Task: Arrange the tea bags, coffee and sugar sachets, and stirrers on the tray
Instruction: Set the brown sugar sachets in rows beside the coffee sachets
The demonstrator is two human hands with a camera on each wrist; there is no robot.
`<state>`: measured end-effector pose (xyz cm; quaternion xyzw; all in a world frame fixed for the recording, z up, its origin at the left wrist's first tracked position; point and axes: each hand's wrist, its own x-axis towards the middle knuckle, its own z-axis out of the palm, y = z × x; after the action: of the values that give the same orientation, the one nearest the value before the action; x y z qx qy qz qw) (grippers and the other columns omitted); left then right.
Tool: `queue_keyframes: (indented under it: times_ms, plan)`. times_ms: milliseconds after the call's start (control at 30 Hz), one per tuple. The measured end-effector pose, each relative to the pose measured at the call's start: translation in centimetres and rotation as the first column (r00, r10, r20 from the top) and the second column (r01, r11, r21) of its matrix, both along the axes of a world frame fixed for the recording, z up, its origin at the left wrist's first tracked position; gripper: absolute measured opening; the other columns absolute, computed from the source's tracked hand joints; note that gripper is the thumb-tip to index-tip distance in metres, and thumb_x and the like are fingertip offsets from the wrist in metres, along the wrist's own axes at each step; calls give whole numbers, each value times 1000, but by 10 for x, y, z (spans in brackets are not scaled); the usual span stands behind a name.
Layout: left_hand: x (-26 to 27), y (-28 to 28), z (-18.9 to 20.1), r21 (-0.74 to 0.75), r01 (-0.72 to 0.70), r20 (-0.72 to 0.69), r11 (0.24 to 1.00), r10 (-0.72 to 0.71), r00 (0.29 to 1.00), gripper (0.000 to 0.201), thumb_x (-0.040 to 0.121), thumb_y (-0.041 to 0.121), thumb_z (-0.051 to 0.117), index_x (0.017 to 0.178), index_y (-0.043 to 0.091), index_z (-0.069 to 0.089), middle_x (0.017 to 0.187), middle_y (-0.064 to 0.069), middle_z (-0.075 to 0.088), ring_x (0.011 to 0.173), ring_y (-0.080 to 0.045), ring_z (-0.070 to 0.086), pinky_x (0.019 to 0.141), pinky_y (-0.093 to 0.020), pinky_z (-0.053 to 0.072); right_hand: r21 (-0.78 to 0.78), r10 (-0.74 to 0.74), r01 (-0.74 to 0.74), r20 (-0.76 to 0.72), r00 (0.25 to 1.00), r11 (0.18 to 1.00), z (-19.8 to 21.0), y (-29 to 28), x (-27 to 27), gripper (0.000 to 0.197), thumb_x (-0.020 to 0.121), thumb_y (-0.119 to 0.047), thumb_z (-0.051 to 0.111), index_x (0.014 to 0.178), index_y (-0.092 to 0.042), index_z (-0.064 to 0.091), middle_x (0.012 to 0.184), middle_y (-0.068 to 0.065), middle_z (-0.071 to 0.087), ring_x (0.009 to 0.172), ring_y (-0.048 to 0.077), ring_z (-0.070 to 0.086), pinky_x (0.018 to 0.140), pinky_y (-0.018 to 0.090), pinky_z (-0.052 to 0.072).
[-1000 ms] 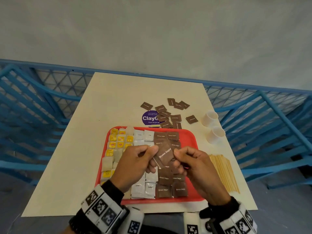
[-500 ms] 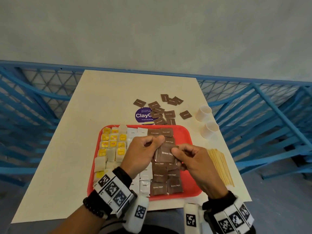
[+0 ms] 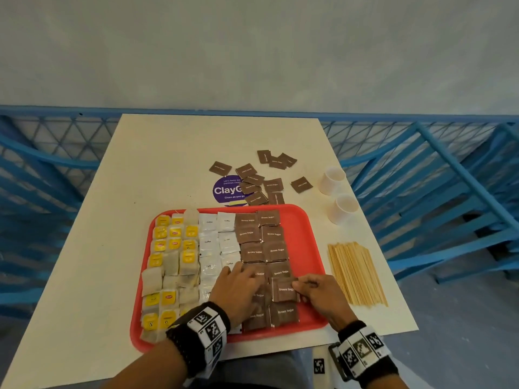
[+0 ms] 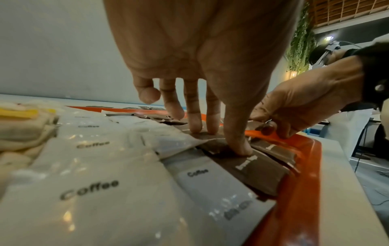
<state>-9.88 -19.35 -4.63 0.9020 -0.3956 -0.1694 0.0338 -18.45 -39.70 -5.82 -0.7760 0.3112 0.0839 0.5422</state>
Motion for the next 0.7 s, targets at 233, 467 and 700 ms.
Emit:
queue_keyframes:
  times_ms: [233,467,700]
  plan:
    - [0,2,-1,-1,-29,8,1000,29,1000,46,91,45,58,132,29,50,138,5,49,126,-24,39,102,-42,32,-64,-34,32,-31,999,997,-7,8,5,15,82,-25,79,79,-14,70,65,-7,66,63,9,58,61,19,46]
    - [2,4,14,-131,-60,-93,990,48,995,30,97,46,51,119,27,54,127,5,54,117,-19,46,98,-35,38,-312,99,-102,-25,995,945,11,24,16,26,79,-23,81,74,-15,56,67,-6,60,59,3,53,59,18,46]
    - [95,25,66,-222,-243,-119,944,221,968,24,95,54,56,93,31,64,70,16,51,73,-6,54,80,-32,53,-532,258,-203,30,966,822,76,3,132,27,92,-29,66,70,-17,55,67,-10,61,63,2,56,58,17,41]
